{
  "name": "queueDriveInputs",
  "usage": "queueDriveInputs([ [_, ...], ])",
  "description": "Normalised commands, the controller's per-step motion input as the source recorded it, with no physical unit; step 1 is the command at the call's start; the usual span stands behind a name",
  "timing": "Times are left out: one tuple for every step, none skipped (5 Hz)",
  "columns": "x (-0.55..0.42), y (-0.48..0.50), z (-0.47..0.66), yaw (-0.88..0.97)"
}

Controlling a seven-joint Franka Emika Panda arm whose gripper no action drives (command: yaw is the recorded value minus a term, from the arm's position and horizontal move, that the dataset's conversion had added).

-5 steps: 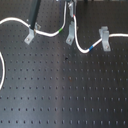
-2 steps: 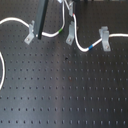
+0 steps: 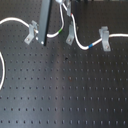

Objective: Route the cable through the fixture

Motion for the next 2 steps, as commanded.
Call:
queueDriveInputs([
  [0.039, -0.031, 0.0, -0.6],
  [-0.086, 0.037, 0.05, -0.44],
])
